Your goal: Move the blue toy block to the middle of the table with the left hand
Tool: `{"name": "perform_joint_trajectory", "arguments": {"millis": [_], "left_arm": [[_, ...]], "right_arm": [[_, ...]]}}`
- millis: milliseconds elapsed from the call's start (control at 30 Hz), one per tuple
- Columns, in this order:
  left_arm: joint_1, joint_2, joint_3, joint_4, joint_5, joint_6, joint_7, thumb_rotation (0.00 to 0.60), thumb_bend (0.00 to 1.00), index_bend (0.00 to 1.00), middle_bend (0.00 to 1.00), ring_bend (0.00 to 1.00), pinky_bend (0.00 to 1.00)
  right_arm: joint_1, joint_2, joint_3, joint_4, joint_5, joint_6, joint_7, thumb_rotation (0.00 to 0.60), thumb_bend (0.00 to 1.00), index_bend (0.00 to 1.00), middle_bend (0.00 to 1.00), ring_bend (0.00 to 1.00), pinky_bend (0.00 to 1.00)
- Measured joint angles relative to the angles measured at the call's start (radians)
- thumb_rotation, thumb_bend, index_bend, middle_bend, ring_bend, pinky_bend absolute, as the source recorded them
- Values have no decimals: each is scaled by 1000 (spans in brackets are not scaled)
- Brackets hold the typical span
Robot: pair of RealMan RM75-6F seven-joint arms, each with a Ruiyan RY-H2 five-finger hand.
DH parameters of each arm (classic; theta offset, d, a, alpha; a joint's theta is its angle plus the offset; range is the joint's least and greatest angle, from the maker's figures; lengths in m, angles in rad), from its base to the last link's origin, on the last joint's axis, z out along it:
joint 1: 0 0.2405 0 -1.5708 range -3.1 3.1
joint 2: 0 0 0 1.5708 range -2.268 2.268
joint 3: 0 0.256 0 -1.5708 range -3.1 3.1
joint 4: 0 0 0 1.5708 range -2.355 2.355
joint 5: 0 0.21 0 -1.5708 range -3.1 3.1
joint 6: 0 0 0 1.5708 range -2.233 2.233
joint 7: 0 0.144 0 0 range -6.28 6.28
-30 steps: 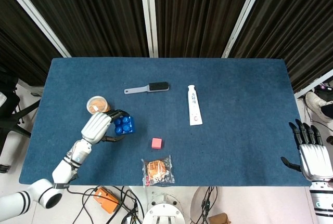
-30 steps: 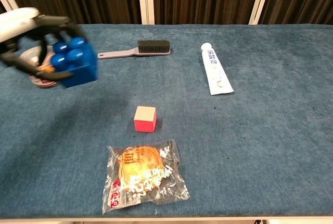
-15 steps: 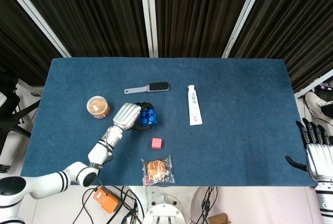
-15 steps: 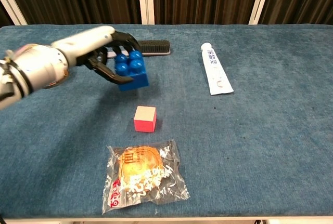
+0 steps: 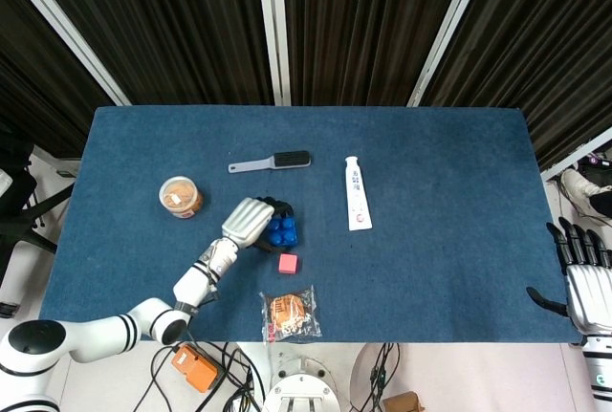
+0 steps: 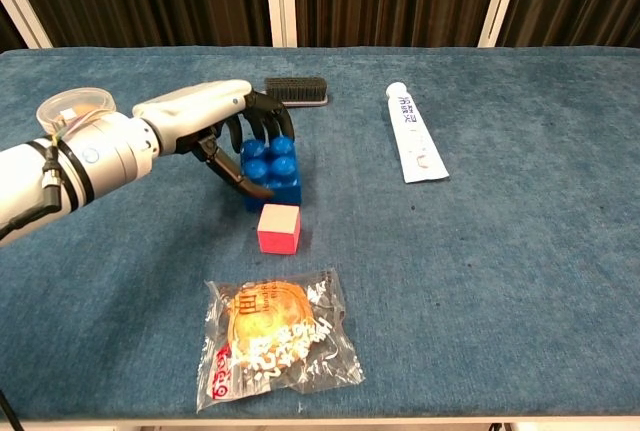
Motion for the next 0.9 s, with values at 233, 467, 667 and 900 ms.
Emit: {"name": "perform_joint_trajectory", "arguments": {"millis": [233,467,667,900], "left_arm": [[-14,48,13,-70,-28,-48,35,600,0,191,221,146,291],[5,104,11,-153,27,63,27,600,0,160,173,95,251],[66,254,23,-301,82,191,88,600,0,160,167,75,224],[256,544,138,-455,138,374,168,600,30,49,0,0,44]], "right_arm": [[-1,-1,0,-1,-2,1,-4,600,272,0,0,0,0],[-1,-5,-2,0,-6,2,-14,600,271,0,0,0,0],[1,-10,-4,-3,-7,-3,-29,600,272,0,0,0,0],[7,-21,-7,-5,-9,-15,-65,600,271,0,0,0,0]]}}
